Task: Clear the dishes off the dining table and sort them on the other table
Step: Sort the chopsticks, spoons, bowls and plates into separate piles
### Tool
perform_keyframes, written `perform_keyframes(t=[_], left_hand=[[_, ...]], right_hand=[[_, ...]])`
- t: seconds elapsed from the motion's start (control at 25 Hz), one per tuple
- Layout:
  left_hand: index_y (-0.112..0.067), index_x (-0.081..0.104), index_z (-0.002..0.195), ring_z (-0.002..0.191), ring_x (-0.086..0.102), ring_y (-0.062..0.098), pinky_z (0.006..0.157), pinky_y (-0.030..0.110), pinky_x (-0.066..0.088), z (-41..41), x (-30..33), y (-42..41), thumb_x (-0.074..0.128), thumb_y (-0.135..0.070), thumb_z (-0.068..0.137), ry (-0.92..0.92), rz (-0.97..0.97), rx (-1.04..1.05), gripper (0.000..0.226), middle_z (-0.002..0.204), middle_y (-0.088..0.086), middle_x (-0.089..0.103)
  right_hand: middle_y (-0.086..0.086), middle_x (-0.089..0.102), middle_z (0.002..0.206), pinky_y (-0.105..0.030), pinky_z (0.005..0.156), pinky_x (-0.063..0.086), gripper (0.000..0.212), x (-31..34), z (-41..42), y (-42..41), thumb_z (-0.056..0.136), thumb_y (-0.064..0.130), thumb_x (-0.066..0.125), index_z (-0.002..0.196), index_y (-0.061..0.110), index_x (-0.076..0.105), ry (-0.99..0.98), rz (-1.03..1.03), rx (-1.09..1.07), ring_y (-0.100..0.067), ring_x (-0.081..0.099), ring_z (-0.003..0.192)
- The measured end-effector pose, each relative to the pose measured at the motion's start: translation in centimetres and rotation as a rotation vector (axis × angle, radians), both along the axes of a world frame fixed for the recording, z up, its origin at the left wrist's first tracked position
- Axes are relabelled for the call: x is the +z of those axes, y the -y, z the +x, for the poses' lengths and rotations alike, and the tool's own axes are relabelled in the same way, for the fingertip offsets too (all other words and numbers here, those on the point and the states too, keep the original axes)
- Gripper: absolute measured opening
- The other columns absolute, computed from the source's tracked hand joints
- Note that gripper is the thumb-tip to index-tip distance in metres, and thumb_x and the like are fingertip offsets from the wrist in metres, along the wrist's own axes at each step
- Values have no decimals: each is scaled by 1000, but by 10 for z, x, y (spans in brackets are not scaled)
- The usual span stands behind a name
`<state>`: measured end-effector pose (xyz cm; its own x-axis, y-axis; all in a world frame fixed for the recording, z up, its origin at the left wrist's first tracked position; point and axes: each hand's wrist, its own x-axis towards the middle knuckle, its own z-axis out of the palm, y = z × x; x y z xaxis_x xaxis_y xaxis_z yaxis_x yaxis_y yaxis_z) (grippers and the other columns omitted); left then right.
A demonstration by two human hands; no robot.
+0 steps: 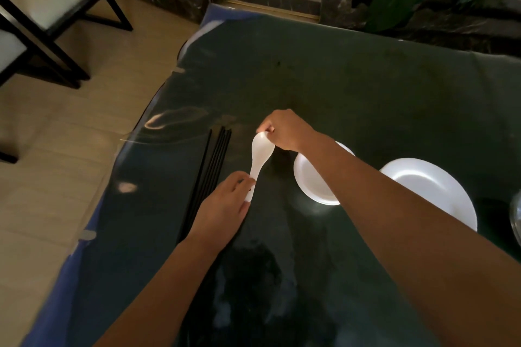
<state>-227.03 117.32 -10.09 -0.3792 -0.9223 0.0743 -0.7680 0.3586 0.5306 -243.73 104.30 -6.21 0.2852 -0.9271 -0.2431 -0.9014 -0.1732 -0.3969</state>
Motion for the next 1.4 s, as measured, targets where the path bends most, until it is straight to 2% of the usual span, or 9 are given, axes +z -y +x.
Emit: perform_keyframes(t=[0.2,0.44,0.64,0.76,0.92,1.04,1.12,1.24,1.4], left_hand=[[-8,57,110,87,62,20,62,23,48,-3,-4,16,64,-5,80,21,-55,-41,30,113,6,60],[-7,58,112,89,62,23,64,33,56,-6,-6,19,63,-6,82,16,-87,-39,31,113,8,61],[-11,52,125,109,57,24,80,31,53,4,8,13,68,-10,78,10,-138,-70,50,123,12,57],[-19,46,130,114,53,21,89,28,45,40,17,4,63,-32,78,116,-186,-227,57,127,9,55],[-25,41,136,133,39,23,107,43,33,97,11,-7,51,-55,82,387,-204,-542,64,143,6,44],[-26,35,140,138,28,24,108,52,29,118,4,-5,44,-61,83,499,-229,-664,67,149,6,35],[-28,24,144,142,19,24,110,56,22,125,2,-3,39,-67,82,488,-199,-689,75,153,5,25],[-30,10,147,145,4,22,113,55,6,127,-7,-9,32,-78,75,429,-164,-735,89,157,6,11],[-27,17,146,142,15,24,109,55,14,132,-18,-13,31,-75,80,463,-220,-772,83,154,7,22]], right_hand=[[-9,63,124,-29,93,47,33,-4,-5,7,92,6,49,120,15,62,-32,-49,-36,-25,61,107],[-7,62,127,-29,97,44,32,-8,-5,11,93,11,50,122,16,60,-38,-84,-48,-24,59,111],[-7,60,128,-32,98,44,39,-3,-3,5,90,18,57,128,17,54,1,-91,-111,-23,58,113],[-8,61,125,-34,98,46,39,4,7,-4,87,21,62,126,16,56,51,-157,-130,-23,58,113],[-10,64,115,-33,93,43,38,7,34,-20,85,20,63,122,13,59,100,-165,11,-24,57,110],[-11,58,120,-31,92,41,44,-1,52,-28,85,22,62,128,14,54,45,-116,93,-25,54,110],[-13,54,124,-33,96,38,48,-8,66,-31,86,26,61,132,14,50,32,-75,111,-27,51,114],[-14,39,144,-40,107,32,57,-21,88,-37,89,40,53,140,19,38,-61,-91,138,-29,34,133],[-4,0,159,-44,116,8,65,-44,103,-52,94,54,27,148,26,4,-327,-119,256,-23,-1,146]])
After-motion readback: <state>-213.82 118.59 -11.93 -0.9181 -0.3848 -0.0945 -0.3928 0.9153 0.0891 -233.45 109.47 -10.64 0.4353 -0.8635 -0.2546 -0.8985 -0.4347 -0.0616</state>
